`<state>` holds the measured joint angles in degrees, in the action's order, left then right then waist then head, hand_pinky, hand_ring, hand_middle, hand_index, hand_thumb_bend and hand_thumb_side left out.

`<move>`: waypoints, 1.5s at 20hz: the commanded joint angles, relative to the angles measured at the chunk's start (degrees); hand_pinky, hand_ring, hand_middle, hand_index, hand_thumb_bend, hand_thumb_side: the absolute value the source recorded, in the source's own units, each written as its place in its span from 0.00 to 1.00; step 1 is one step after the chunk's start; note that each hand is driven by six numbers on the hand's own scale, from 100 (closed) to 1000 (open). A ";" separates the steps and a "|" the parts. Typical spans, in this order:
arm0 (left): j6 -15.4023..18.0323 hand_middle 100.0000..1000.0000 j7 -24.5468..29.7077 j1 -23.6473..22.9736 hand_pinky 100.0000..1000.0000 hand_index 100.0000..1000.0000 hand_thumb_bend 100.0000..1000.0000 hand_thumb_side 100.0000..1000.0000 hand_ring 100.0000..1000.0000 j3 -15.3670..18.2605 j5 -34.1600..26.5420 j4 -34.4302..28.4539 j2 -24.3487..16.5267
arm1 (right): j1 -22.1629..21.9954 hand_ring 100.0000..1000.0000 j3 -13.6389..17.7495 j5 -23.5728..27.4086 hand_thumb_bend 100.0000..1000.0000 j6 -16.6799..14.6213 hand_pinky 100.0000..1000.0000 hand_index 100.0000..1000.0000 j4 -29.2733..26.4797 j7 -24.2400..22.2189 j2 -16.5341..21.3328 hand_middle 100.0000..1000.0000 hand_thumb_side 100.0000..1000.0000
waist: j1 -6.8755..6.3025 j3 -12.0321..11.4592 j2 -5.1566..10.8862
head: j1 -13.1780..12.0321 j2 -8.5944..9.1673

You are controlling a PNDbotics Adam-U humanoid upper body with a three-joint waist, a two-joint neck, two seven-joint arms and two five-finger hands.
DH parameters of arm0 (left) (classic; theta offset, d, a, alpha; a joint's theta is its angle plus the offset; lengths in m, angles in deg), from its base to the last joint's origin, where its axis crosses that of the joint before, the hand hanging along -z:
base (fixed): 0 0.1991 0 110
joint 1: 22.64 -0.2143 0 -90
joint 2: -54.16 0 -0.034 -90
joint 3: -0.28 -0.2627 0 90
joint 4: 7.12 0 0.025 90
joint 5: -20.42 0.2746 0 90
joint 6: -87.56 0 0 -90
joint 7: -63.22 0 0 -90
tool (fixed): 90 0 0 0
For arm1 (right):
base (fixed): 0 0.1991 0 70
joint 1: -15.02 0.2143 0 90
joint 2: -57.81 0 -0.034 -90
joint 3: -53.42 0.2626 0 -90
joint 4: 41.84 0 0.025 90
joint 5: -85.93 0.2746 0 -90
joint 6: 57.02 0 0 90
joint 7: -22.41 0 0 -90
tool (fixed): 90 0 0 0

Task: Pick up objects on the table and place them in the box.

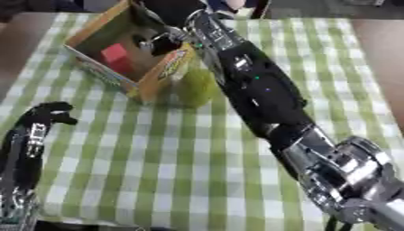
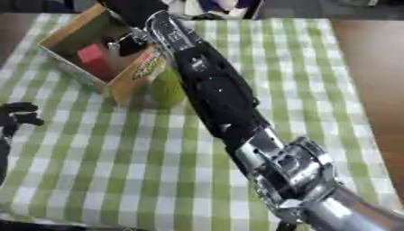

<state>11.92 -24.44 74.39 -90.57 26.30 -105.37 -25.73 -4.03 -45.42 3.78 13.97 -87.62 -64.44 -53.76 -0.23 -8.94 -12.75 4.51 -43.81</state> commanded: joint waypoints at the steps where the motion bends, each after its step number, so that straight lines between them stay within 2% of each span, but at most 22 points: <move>1: -0.01 0.61 -0.74 0.04 0.81 0.70 0.00 0.88 0.53 0.96 0.26 -1.09 -0.57 | 0.56 0.83 -1.83 5.19 0.15 -2.14 0.75 1.00 -3.64 -1.36 3.36 0.95 0.32 | -0.22 0.47 0.91 | -1.26 -0.25; 7: -0.06 0.60 -1.36 -0.36 0.81 0.70 0.00 0.88 0.53 1.47 0.64 -1.10 -0.77 | -1.48 0.82 -4.94 14.57 0.08 -3.76 0.74 1.00 -8.22 -5.87 7.88 0.93 0.36 | -0.27 1.90 1.08 | -2.50 -0.31; 16: -0.10 0.60 -1.79 -0.65 0.81 0.70 0.00 0.88 0.53 1.82 0.97 -1.06 -0.92 | -5.63 0.82 -8.65 22.33 0.00 -4.94 0.74 1.00 -11.20 -12.02 12.30 0.91 0.46 | -0.28 3.15 1.02 | -3.53 -0.31; 30: -0.09 0.60 -1.82 -0.71 0.81 0.70 0.00 0.88 0.53 1.83 1.11 -1.03 -0.89 | -9.87 0.81 -11.18 26.84 0.00 -7.03 0.72 1.00 -9.53 -17.42 13.07 0.86 0.59 | -0.35 3.52 0.82 | -3.87 -0.31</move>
<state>11.78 -26.13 73.43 -89.21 27.08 -105.38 -25.77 -14.91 -56.59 29.95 7.18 -96.84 -81.39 -41.38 -0.37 -5.43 -12.74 0.78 -43.83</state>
